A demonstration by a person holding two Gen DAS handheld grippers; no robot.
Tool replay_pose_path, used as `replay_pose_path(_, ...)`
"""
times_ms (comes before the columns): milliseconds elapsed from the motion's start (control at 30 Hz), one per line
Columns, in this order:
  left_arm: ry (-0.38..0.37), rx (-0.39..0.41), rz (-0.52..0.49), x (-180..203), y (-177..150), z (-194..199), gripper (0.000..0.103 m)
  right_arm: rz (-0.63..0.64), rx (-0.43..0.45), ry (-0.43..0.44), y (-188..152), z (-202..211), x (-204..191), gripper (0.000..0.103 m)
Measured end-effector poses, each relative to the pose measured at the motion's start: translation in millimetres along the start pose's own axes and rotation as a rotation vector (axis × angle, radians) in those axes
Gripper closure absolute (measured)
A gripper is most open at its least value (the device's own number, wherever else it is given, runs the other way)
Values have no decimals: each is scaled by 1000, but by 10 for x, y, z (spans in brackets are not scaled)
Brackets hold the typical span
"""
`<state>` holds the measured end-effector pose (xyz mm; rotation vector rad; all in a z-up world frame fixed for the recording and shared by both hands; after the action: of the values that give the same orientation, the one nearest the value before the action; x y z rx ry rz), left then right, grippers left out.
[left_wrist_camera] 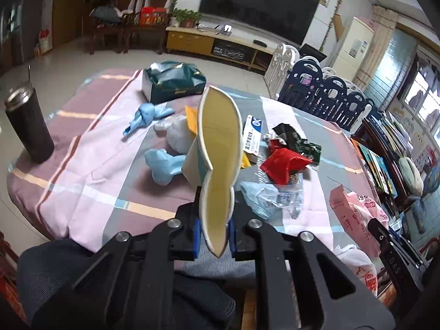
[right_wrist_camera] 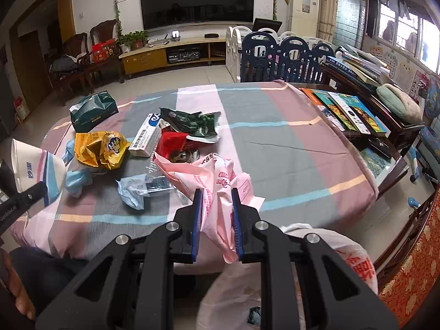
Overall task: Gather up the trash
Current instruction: 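Drop the pink bag from the right tool into the wastebasket while the left tool drops the paper cup in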
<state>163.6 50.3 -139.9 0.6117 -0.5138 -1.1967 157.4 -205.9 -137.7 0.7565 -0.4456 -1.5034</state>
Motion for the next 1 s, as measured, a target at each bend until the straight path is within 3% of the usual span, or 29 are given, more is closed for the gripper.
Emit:
replay_pose_path(233, -41, 73, -69, 232, -4, 408, 87, -40, 14, -47, -38, 456, 460, 82)
replay_pose_path(400, -86, 73, -116, 442, -77, 522, 87, 12, 4, -109, -191, 703, 660, 82)
replay_pose_path(467, -105, 67, -135, 509, -120, 551, 87, 48, -29, -133, -313, 725, 710, 82)
replay_pose_path(600, -160, 38, -189, 697, -263, 629, 87, 13, -159, -94, -663, 598, 868, 82)
replay_pose_path(667, -184, 26, -219, 791, -331, 652, 87, -26, -221, -84, -805, 515, 946, 70)
replay_pose_path(733, -203, 14, -264, 921, -426, 681, 87, -71, -223, -89, -862, 507, 1023, 59)
replay_pose_path(833, -241, -4, -326, 1080, -540, 695, 87, -119, -161, -93, -799, 625, 1117, 41)
replay_pose_path(1000, -359, -67, -508, 1484, -857, 696, 86, -180, 2, -120, -616, 943, 1313, 32)
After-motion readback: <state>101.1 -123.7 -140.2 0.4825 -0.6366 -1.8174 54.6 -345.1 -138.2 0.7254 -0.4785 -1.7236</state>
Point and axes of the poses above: each gripper's, at about its wrist camera, not at the fingertips, and z roughly against the way its jaws point, x to its right, y to its top, the point moved 1 cm from there along -z, roughly the way its jaws point, and after that the axes turned 13 degrees about y, right-handed, at the moved point
